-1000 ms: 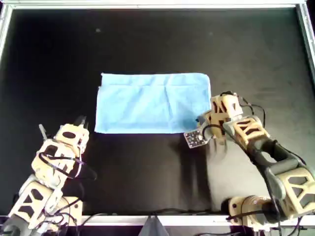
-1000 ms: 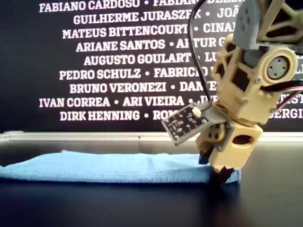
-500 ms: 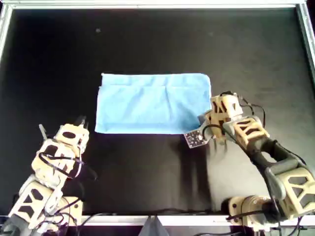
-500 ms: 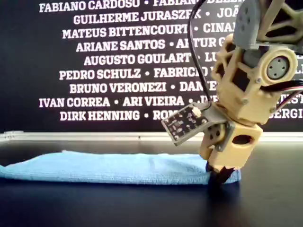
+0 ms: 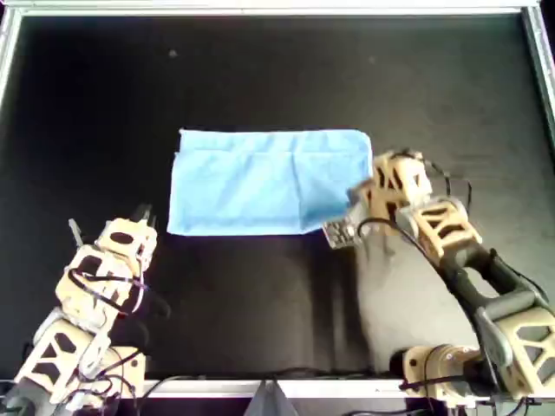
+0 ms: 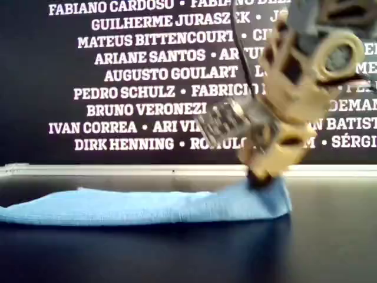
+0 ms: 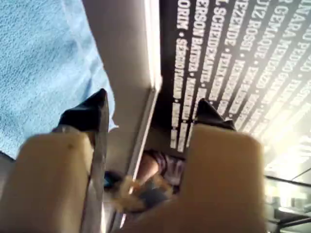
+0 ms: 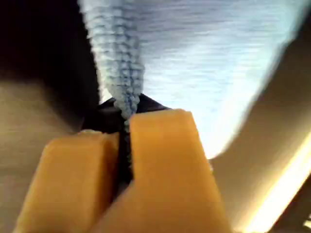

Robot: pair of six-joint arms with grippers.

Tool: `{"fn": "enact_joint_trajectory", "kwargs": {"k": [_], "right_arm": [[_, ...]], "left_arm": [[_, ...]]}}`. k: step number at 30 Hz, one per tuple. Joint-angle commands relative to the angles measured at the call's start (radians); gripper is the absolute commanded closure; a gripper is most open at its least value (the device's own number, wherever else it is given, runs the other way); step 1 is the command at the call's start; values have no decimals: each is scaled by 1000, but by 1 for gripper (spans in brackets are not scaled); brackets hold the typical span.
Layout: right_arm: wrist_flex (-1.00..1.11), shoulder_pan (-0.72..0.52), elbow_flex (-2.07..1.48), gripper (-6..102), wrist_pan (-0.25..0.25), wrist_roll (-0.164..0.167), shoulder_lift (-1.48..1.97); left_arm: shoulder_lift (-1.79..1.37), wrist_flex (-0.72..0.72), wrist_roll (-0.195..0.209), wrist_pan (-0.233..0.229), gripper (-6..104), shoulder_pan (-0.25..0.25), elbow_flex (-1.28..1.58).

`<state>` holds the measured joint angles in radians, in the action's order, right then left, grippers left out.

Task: Fold a cloth

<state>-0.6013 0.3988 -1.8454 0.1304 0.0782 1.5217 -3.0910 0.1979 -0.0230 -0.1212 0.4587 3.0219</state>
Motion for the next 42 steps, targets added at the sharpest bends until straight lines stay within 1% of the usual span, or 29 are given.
{"fn": "enact_joint_trajectory", "kwargs": {"k": [1,10,17,20,23,25,26,30,35,37,42], "right_arm": [[41,23,169,96,-2,-3,35],[41,207,532,96,-3,-3,-196],[41,311,871,96,-3,-3,-453],[41,353,1011,96,-3,0,-541],[41,396,1146,96,-3,12,-621],[41,417,1229,96,-2,12,-670],[41,426,1264,96,9,12,-696],[41,459,1385,96,12,14,-784],[41,495,1471,96,12,14,-868],[41,509,1497,96,2,14,-899],[43,532,1586,95,0,15,-976]], "left_arm": [[-18,-5,-5,-3,35,9,-11],[-18,-5,-5,-3,35,9,-11],[-18,-5,-5,-3,35,9,-11],[-18,-5,-5,-3,35,9,-11],[-18,-5,-5,-3,35,9,-11],[-18,-5,-5,-3,35,9,-11],[-18,-5,-5,-3,35,9,-11],[-18,-5,-5,-3,35,9,-11],[-18,-5,-5,-3,35,9,-11],[-18,-5,-5,-3,35,9,-11],[-18,-5,-5,-3,35,9,-11]]}}
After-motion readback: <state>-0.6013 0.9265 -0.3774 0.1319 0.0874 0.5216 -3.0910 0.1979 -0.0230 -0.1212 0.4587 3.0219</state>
